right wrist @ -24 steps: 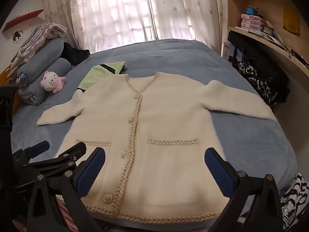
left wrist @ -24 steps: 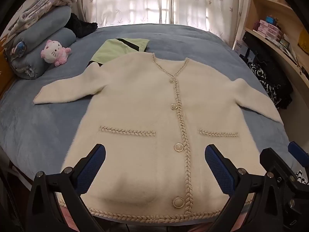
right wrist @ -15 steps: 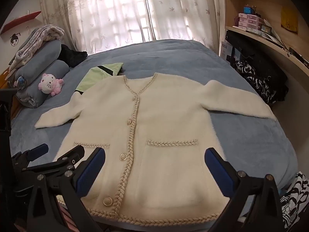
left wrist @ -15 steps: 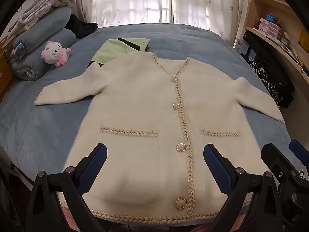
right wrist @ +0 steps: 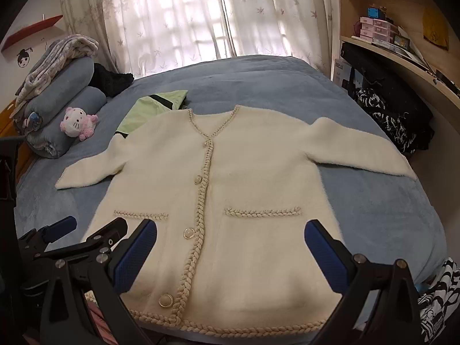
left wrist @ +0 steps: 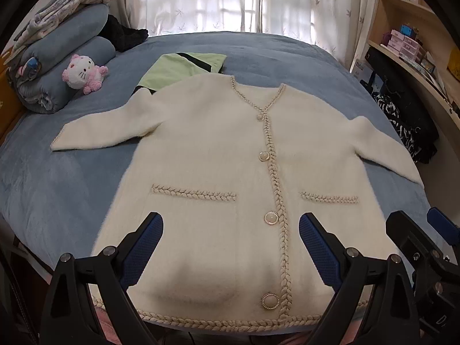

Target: Fold large clothes

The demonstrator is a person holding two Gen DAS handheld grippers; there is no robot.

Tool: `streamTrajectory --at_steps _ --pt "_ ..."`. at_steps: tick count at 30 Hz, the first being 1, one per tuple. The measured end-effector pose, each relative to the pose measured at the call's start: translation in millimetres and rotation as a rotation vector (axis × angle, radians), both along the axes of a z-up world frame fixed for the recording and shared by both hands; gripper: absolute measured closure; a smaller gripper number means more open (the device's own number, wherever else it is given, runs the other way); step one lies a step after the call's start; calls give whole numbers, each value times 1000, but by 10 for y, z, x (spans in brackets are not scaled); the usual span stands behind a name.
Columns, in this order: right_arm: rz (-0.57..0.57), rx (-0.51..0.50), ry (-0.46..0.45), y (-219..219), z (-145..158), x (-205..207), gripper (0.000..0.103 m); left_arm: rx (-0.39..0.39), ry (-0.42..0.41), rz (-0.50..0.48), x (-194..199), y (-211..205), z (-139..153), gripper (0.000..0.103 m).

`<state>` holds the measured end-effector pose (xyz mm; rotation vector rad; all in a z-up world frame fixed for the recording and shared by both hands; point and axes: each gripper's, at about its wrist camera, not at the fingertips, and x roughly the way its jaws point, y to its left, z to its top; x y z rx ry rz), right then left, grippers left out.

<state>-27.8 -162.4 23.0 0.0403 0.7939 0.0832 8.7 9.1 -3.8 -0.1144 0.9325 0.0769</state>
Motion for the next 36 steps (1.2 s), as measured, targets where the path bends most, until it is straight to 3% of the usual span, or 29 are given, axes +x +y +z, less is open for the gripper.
streamTrajectory --at_steps 24,36 --pt "9 -24 -13 76 -114 72 0 48 -13 21 23 -30 -53 9" --pt "31 -14 -18 56 -147 79 6 61 -14 24 41 -19 -79 9"
